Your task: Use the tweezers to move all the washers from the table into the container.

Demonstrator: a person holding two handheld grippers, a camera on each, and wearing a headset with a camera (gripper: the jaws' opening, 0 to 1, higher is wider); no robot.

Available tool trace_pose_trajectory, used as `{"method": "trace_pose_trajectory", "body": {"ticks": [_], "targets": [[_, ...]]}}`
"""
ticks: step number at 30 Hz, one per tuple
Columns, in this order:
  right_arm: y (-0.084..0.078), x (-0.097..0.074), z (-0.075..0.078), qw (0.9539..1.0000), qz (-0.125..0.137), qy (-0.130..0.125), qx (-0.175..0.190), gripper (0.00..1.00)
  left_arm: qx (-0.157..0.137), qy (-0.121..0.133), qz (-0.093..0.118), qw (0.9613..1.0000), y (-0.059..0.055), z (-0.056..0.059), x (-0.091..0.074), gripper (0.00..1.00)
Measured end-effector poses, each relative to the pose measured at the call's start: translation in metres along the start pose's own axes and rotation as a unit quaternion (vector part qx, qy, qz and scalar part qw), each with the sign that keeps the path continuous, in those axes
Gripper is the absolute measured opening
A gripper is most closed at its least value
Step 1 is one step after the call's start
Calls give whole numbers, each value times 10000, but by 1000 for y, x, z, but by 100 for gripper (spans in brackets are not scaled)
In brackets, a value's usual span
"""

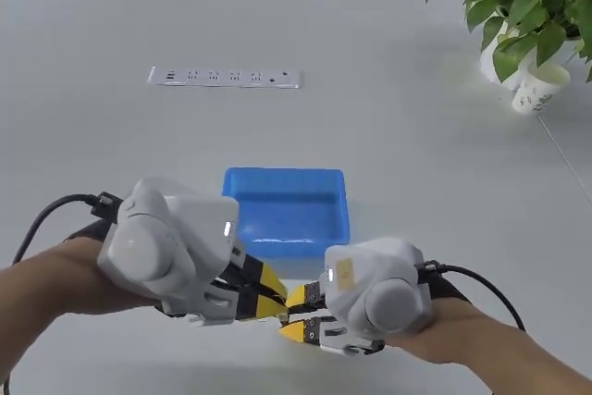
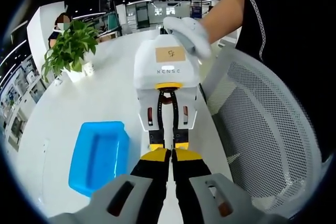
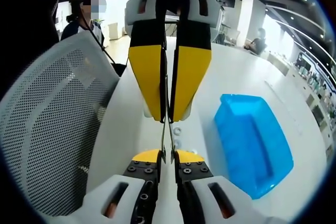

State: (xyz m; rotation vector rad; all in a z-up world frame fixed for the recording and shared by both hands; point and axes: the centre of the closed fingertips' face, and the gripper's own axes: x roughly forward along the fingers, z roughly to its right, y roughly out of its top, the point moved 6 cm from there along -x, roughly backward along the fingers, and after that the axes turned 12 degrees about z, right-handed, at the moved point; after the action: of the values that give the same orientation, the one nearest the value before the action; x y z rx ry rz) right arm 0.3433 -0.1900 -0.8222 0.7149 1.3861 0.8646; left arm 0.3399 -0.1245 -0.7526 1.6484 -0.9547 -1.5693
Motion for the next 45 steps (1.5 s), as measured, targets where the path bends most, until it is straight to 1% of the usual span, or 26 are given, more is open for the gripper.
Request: {"method": "trace_pose_trajectory", "body": {"ticks": [18,25,27,32,39,45], "targets": [[3,9,10,10000,48,20,-67,12,-7,98,-105,9999,-4,-8,-7,6],[1,11,12,10000,50,46,-59,12,-13,91,-140,9999,-7,-11,-7,6],[1,12,13,10000,46,48,-53,12,-8,85,-150,9999,-7,-10,-6,6],[-2,13,13,10000,23,58,-43,12,-24,80,-119,9999,-7,-12,-5,6],[-3,13,14,10000,24,61,-19,12,-72,75,-79,9999,-8,-17,-4,6],[-1,12,15,10000,67,9,51,12,-86,43,-82,9999,-9,-21,-4,6]]}}
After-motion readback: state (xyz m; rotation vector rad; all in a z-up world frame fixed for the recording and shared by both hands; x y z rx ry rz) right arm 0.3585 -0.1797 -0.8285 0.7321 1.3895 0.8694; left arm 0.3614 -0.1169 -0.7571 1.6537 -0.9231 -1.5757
